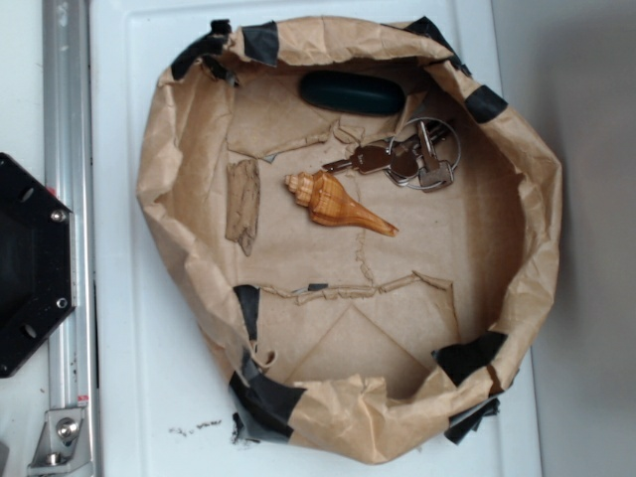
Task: Grab the plastic pickle.
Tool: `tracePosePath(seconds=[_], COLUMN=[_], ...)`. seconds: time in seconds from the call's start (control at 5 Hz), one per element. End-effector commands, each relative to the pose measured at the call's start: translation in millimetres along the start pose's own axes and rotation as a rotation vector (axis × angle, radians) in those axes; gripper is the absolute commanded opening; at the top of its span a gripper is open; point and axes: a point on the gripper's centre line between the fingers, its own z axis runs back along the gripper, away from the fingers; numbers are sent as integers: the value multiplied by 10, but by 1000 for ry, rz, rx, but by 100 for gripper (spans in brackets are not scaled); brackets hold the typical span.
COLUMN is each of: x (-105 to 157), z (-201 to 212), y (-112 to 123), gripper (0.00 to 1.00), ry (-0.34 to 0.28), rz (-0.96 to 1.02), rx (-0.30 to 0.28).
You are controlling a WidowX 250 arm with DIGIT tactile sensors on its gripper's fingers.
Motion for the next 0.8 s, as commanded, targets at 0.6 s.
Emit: tracePosePath(seconds=[0.6], x=[997], z=[-966], y=[451], gripper=[100], ry=[-7], rz=[-427], rx=[65])
